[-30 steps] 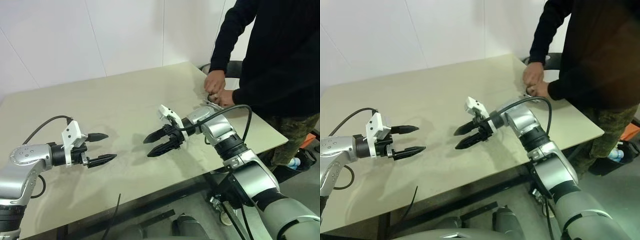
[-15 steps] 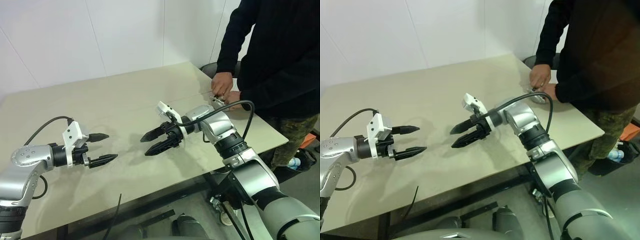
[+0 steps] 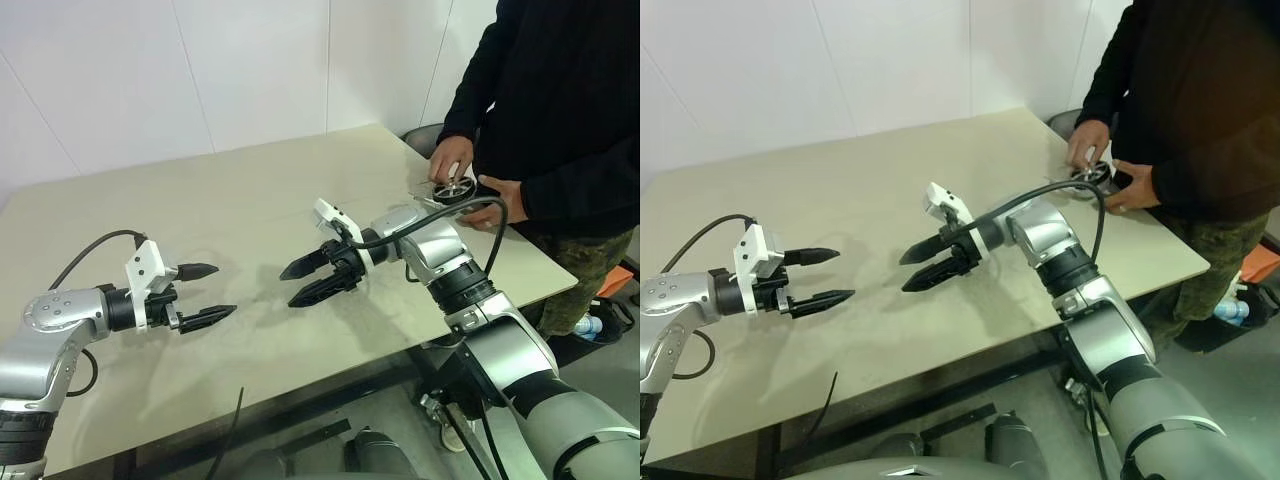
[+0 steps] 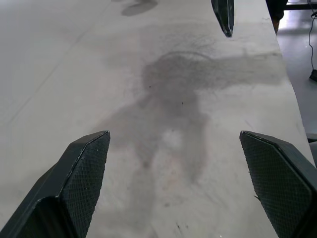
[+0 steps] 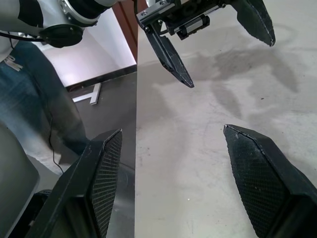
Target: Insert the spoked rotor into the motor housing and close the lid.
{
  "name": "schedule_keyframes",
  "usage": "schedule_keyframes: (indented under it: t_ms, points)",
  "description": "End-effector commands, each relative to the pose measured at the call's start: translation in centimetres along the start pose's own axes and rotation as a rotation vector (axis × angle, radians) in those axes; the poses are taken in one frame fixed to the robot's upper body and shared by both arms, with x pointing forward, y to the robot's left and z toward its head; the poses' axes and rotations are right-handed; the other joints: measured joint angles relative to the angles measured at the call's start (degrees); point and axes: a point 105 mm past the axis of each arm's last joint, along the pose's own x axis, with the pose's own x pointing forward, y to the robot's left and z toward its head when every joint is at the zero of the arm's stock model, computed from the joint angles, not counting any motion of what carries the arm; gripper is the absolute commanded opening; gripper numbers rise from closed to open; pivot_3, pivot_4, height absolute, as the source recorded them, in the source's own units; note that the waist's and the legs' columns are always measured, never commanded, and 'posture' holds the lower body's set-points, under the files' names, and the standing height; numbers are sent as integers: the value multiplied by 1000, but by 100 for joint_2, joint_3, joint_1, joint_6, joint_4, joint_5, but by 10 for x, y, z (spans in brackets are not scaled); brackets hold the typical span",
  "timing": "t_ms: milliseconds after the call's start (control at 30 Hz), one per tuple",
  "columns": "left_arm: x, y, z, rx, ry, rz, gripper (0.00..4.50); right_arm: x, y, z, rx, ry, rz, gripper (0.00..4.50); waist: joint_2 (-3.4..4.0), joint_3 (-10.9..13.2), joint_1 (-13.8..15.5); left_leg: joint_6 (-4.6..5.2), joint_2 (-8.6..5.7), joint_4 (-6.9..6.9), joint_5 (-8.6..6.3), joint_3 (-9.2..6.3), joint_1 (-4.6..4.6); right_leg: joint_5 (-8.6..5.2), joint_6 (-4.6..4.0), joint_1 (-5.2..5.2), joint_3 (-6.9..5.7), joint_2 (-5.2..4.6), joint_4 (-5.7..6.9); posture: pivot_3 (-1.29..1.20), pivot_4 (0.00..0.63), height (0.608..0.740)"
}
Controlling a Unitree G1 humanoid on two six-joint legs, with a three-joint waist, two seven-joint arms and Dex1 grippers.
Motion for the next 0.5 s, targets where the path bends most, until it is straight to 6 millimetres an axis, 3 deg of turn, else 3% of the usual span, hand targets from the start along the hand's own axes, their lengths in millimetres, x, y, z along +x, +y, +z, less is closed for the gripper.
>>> schedule_keyframes:
  t_ms: [33,500]
  points:
    - [1,3,8,37,-24,10,4457,-8,2,16,-55,-27,-14,3436,0,0,0,0,0,0,0,0,0,0,0,0,0,0,0,0,0,740]
    - [2,-1,7,25,-23,-4,4457,-7,-1,15,-50,-35,-34,3436,0,0,0,0,0,0,0,0,0,0,0,0,0,0,0,0,0,740]
